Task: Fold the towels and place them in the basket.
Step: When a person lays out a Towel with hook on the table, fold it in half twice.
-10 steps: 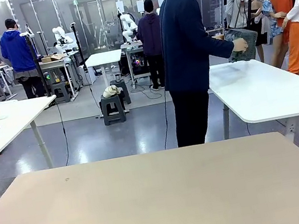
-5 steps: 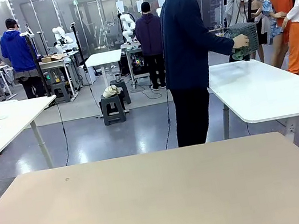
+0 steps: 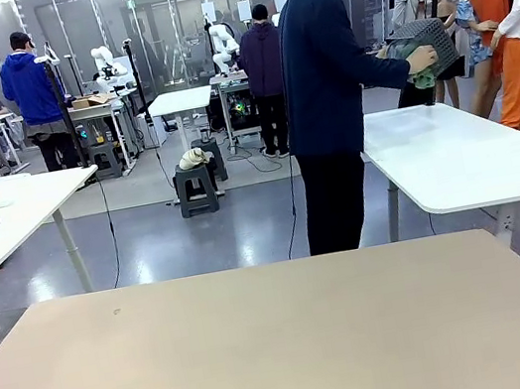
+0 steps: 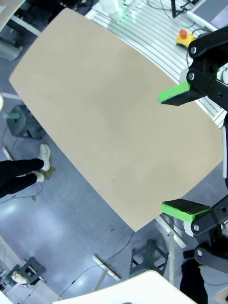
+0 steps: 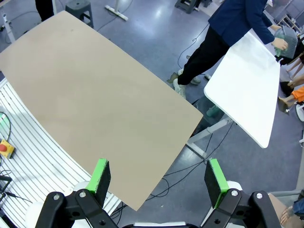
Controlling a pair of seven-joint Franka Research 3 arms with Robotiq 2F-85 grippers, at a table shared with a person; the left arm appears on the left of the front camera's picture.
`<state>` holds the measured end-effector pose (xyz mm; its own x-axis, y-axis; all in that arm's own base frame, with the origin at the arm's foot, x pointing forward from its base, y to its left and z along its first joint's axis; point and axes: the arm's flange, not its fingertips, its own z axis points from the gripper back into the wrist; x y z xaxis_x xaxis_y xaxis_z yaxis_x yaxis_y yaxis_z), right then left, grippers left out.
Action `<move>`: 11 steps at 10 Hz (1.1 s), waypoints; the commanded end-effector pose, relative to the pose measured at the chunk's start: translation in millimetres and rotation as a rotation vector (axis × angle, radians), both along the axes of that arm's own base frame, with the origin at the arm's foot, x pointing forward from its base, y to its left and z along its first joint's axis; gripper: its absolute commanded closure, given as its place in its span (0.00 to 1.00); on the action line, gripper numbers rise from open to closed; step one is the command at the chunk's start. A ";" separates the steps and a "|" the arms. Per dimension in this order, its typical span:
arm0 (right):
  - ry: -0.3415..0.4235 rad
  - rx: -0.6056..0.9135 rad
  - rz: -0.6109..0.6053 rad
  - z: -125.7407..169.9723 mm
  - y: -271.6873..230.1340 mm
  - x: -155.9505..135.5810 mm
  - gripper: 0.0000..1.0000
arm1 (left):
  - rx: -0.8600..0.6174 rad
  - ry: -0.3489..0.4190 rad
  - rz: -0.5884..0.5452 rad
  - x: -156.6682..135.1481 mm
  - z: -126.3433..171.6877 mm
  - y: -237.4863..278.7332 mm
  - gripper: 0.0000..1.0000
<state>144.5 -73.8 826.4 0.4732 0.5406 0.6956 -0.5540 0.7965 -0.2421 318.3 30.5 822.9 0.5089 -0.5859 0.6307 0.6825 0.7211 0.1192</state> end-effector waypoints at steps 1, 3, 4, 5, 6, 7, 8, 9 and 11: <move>-0.002 0.001 -0.004 0.2 -1.2 0.2 0.00 | -0.028 0.025 -0.040 -14.1 -6.3 9.0 0.00; -0.002 0.001 -0.004 0.2 -1.2 0.2 0.00 | -0.042 0.043 -0.092 -25.7 -2.4 12.6 0.00; -0.002 0.001 -0.004 0.2 -1.2 0.2 0.00 | -0.045 0.055 -0.111 -29.6 -1.1 15.2 0.00; -0.002 0.001 -0.004 0.2 -1.2 0.2 0.00 | -0.041 0.056 -0.111 -31.6 -0.4 17.1 0.00; -0.002 0.001 -0.004 0.2 -1.2 0.2 0.00 | -0.039 0.058 -0.110 -32.6 -0.3 18.5 0.00; -0.002 0.001 -0.004 0.2 -1.2 0.2 0.00 | -0.030 0.059 -0.104 -33.5 -1.2 19.2 0.00; -0.002 0.001 -0.004 0.2 -1.2 0.2 0.00 | -0.028 0.064 -0.105 -34.6 -2.2 21.0 0.00; -0.002 0.001 -0.004 0.2 -1.2 0.2 0.00 | -0.026 0.070 -0.110 -35.7 -2.9 22.6 0.00; -0.002 0.001 -0.004 0.2 -1.2 0.2 0.00 | -0.032 0.061 -0.080 -31.4 -2.7 17.6 0.00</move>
